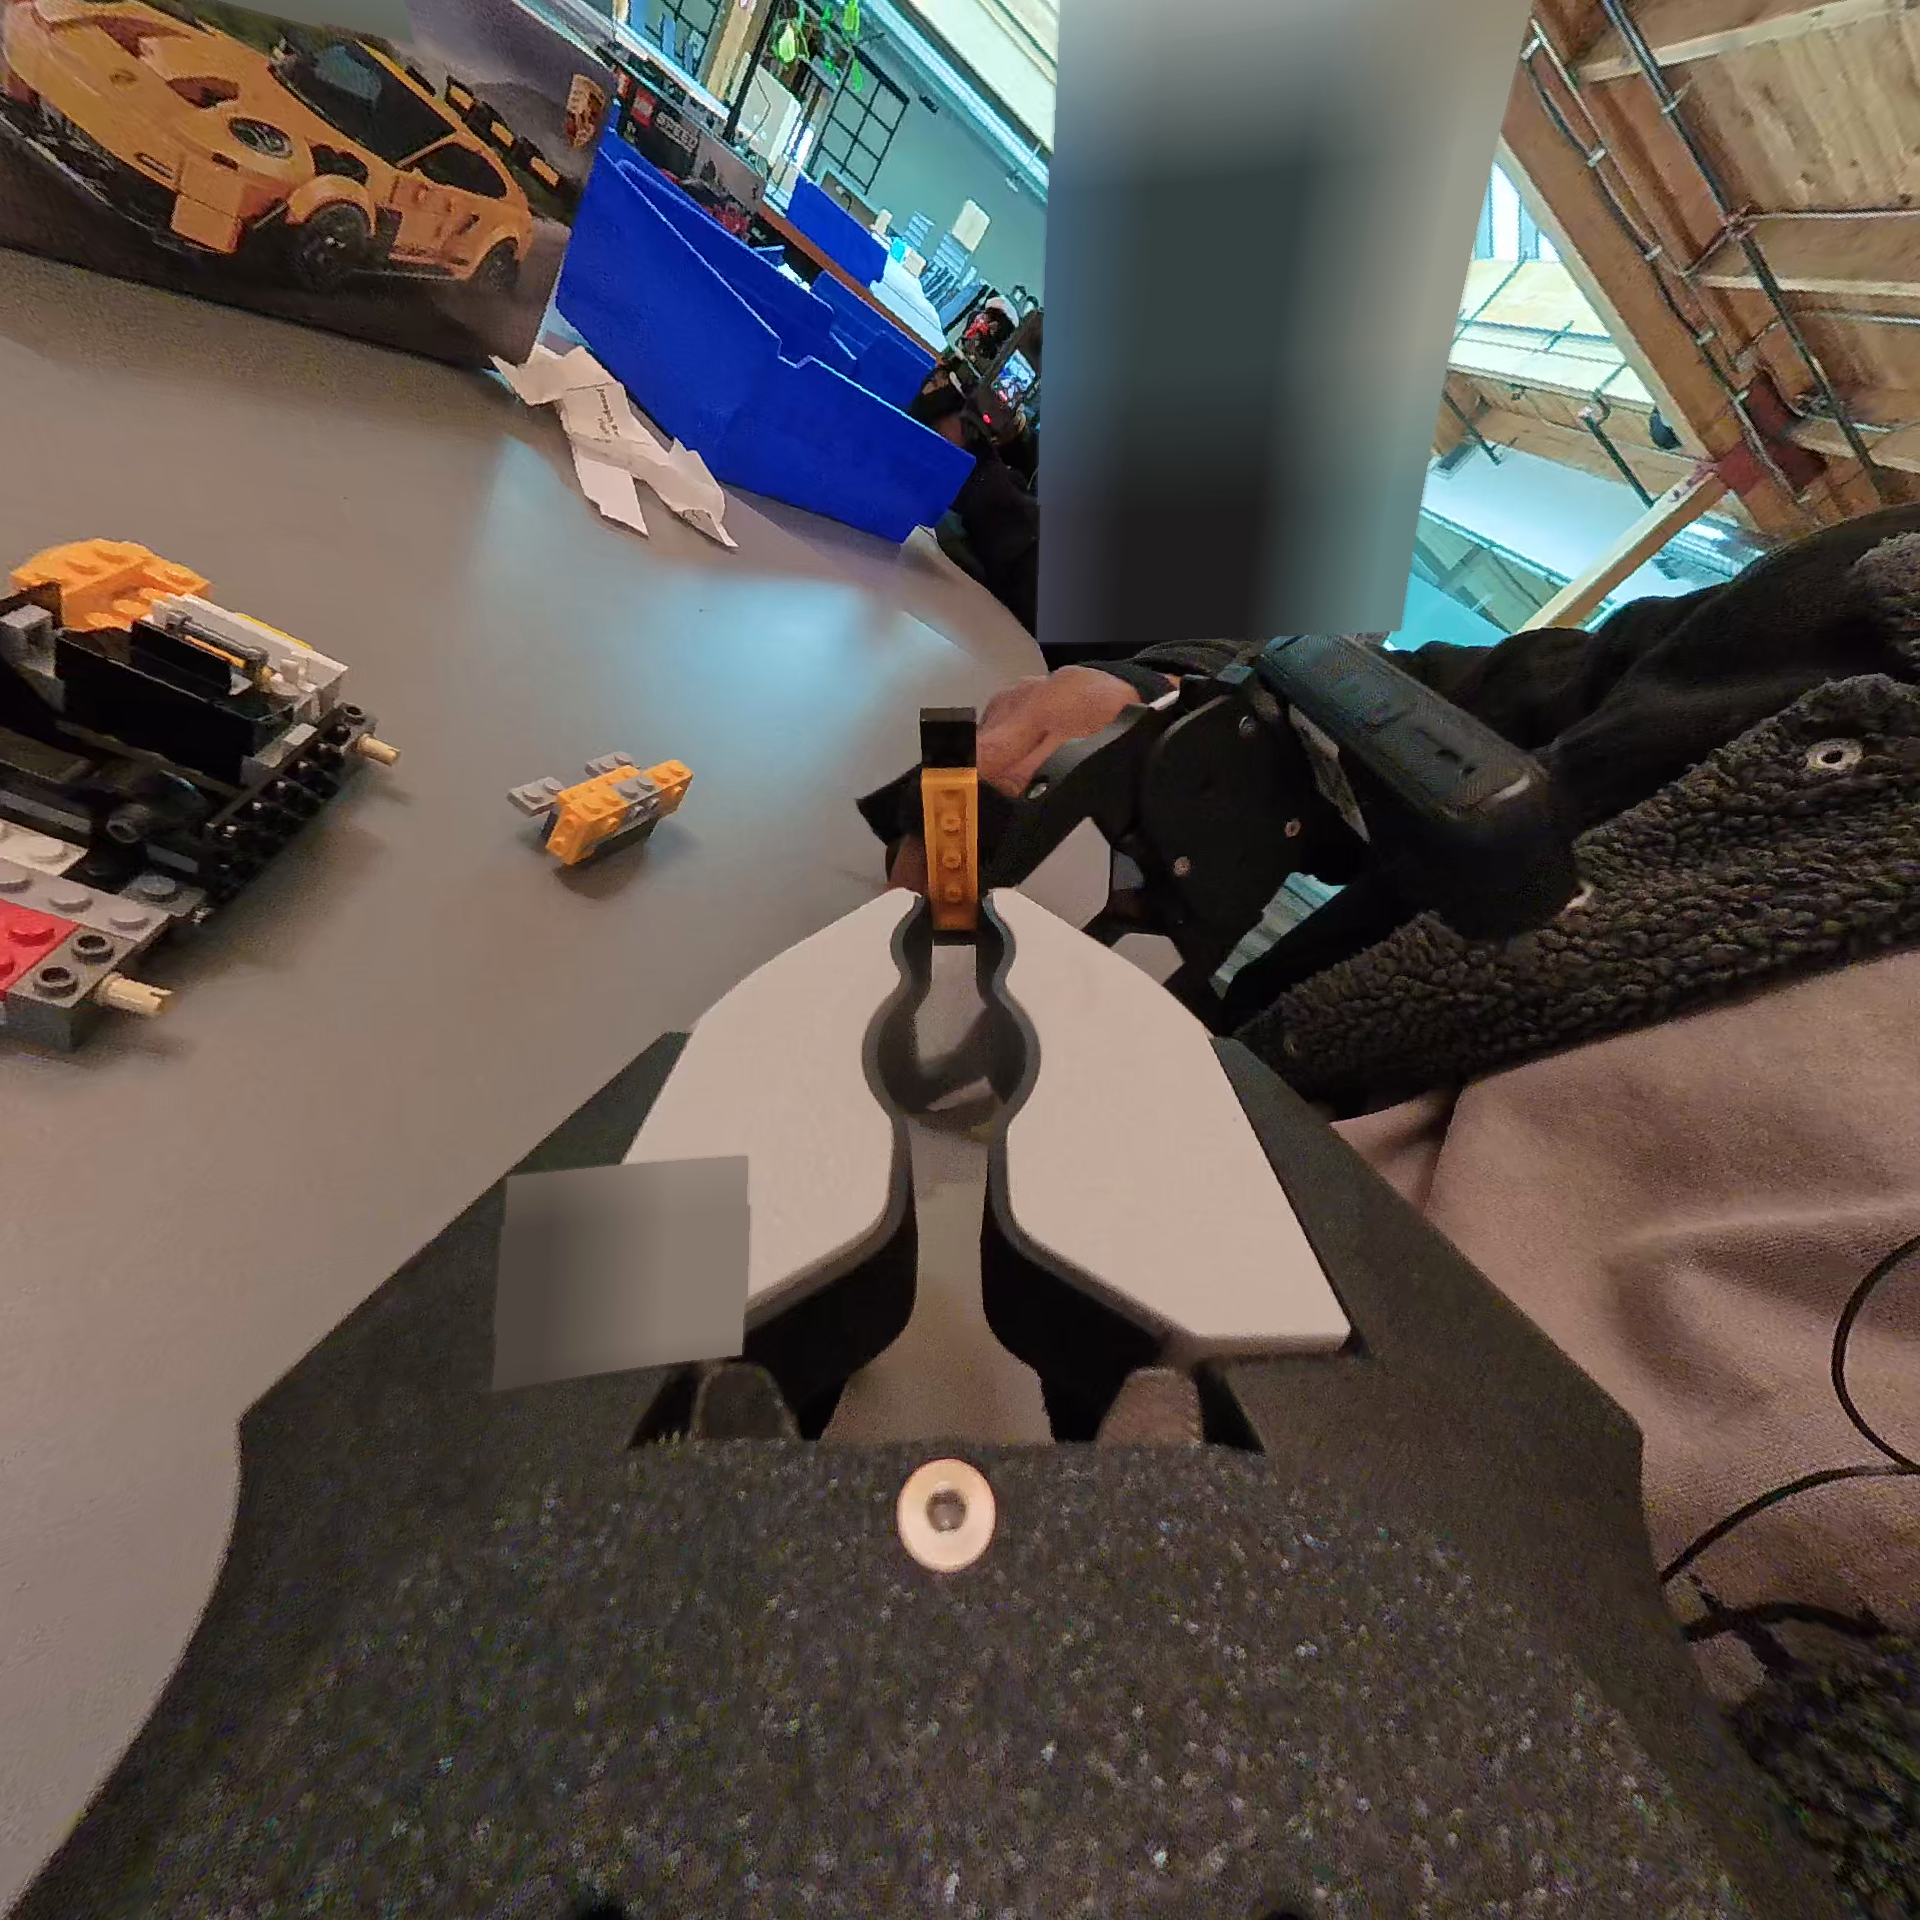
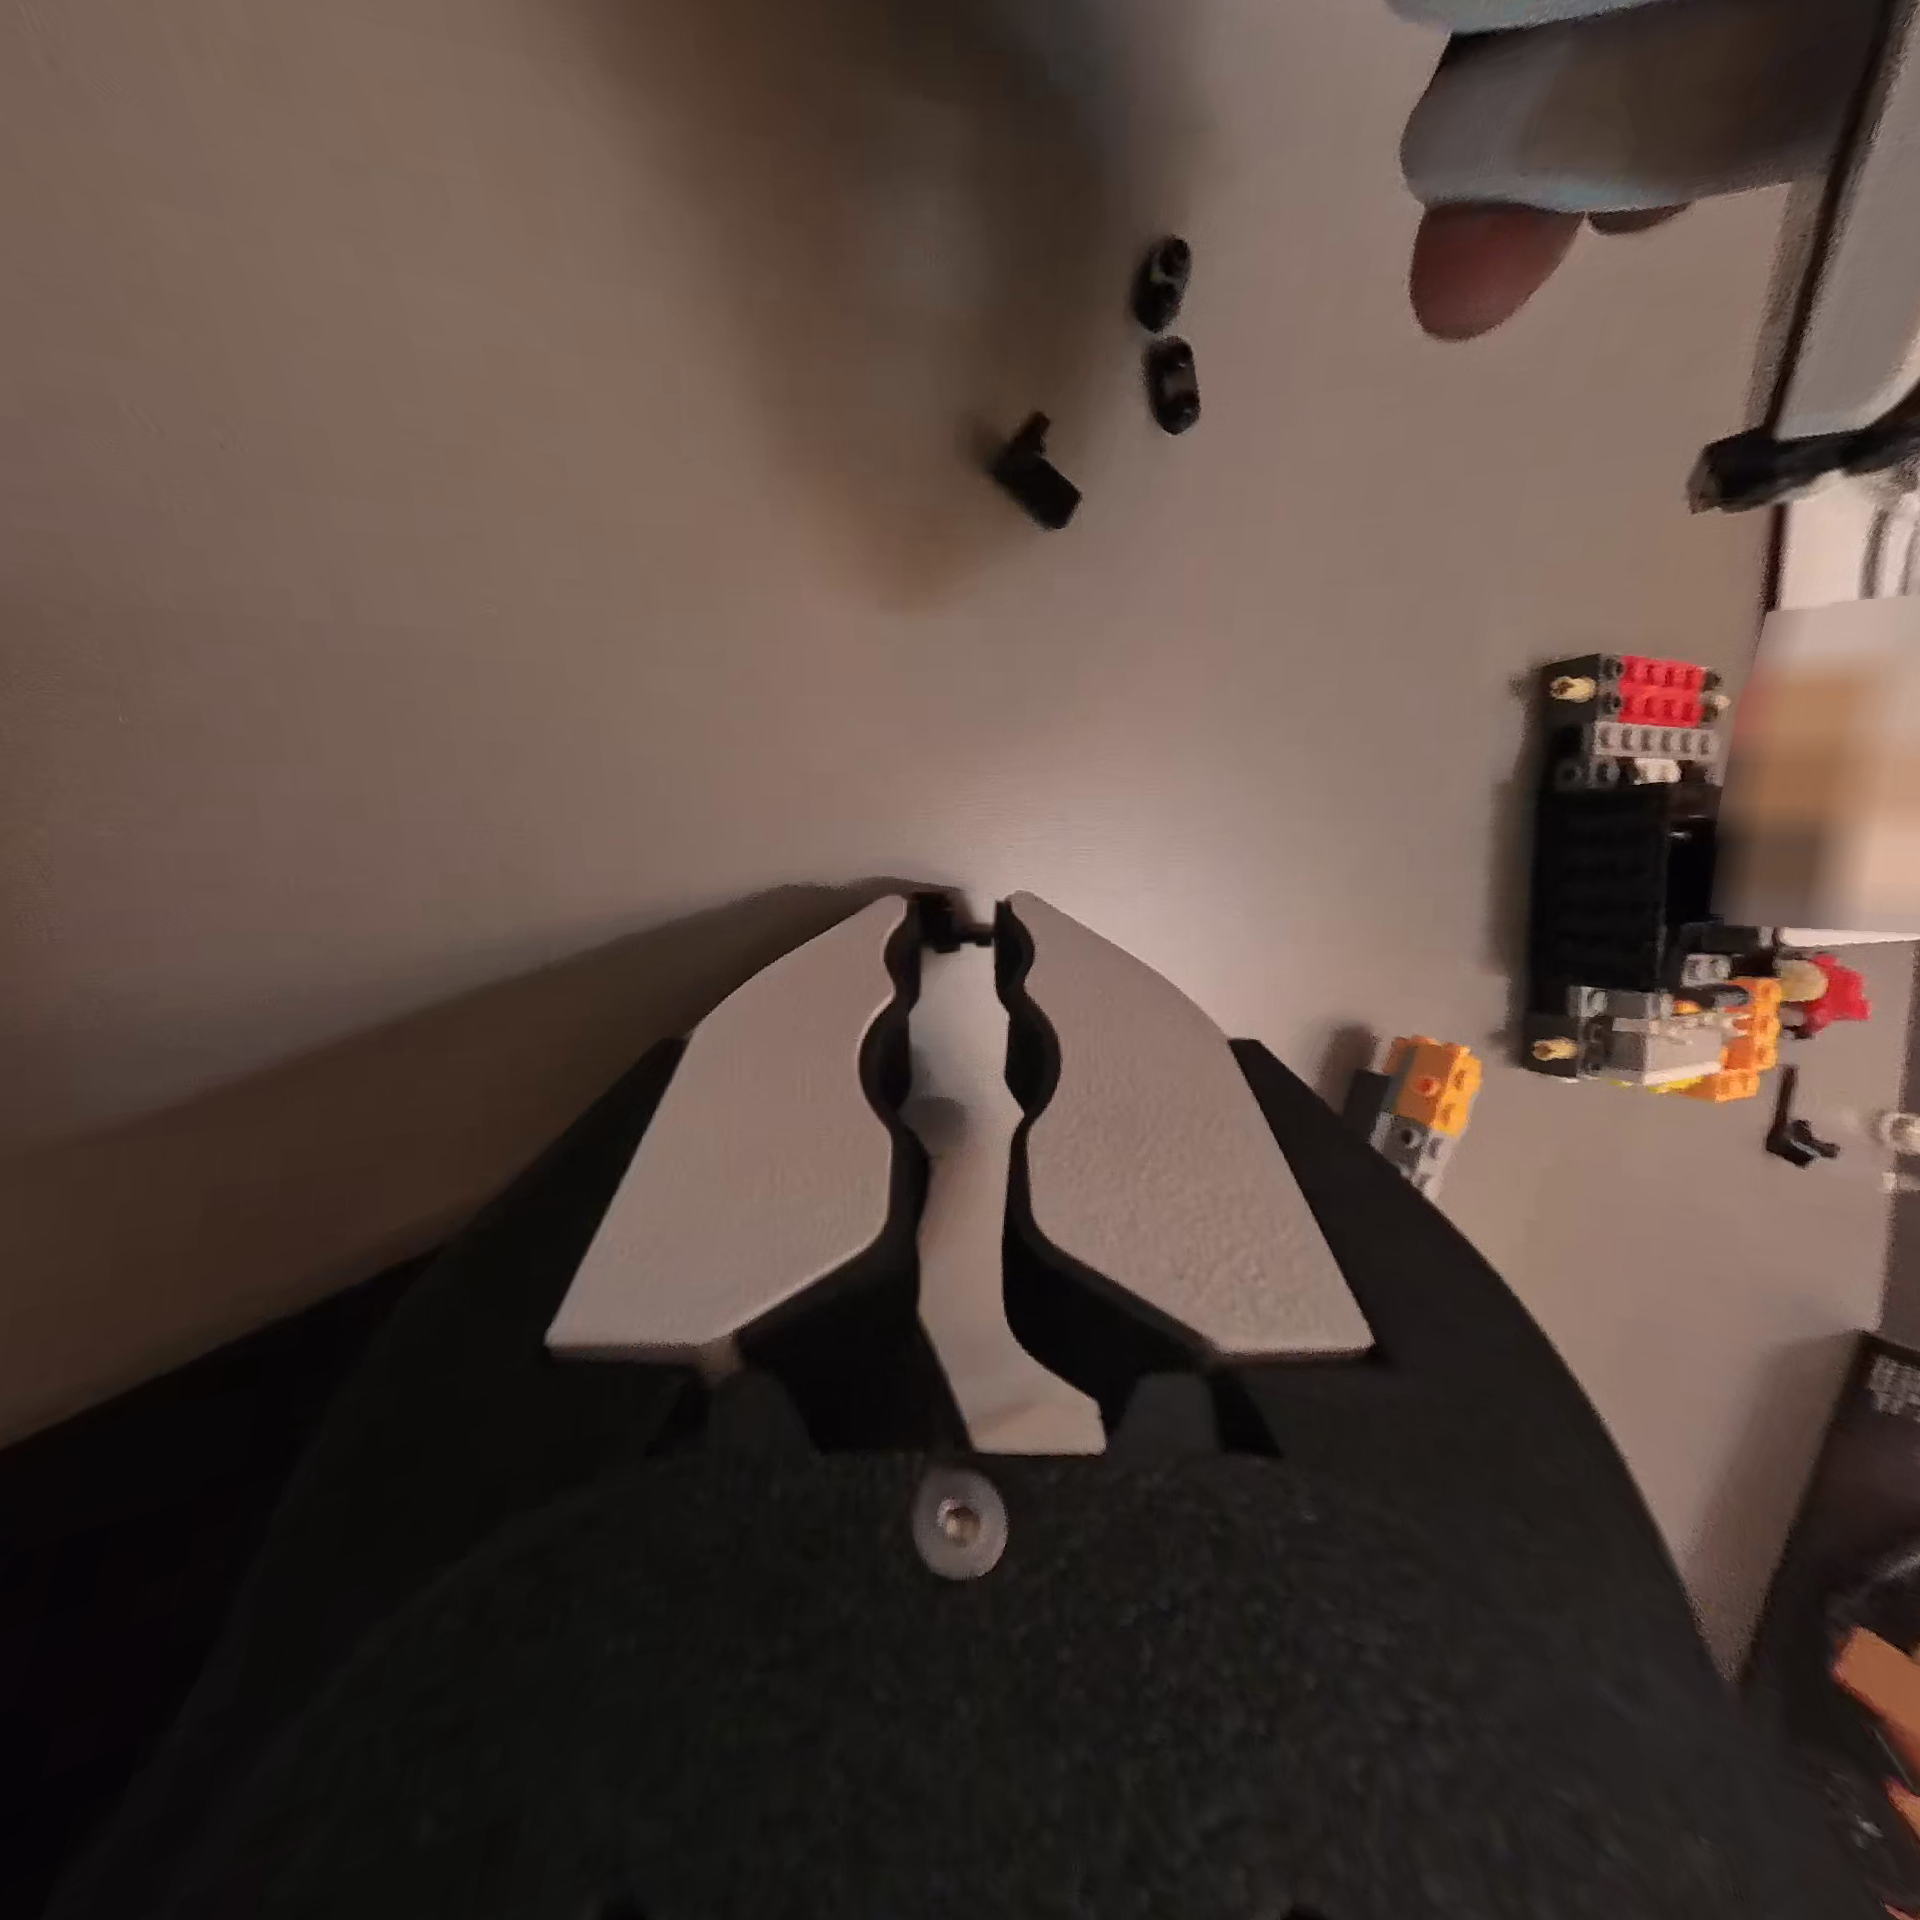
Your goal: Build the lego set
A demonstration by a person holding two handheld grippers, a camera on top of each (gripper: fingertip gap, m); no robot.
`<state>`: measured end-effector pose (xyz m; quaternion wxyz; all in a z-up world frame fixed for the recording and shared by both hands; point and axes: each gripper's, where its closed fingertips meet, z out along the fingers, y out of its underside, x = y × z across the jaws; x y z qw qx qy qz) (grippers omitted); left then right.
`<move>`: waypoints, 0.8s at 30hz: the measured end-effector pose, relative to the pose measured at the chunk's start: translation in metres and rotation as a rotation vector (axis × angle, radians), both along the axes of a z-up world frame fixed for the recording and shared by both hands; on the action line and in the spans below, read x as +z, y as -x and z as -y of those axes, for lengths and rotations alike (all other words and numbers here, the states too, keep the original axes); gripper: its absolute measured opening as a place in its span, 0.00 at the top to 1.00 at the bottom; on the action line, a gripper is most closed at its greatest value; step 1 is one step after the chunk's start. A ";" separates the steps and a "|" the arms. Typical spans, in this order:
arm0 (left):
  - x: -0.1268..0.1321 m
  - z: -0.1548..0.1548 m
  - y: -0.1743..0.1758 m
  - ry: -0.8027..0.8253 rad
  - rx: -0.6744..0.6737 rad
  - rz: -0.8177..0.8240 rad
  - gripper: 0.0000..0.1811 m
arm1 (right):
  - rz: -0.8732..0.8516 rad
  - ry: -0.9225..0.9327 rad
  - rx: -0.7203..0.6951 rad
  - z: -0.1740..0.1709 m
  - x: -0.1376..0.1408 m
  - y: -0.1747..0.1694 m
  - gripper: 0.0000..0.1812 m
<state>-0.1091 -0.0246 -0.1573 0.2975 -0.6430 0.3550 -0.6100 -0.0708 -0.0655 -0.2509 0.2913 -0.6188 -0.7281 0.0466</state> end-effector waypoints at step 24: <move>-0.003 0.004 -0.002 0.021 -0.036 -0.005 0.96 | 0.072 0.501 0.067 0.014 -0.005 -0.006 0.92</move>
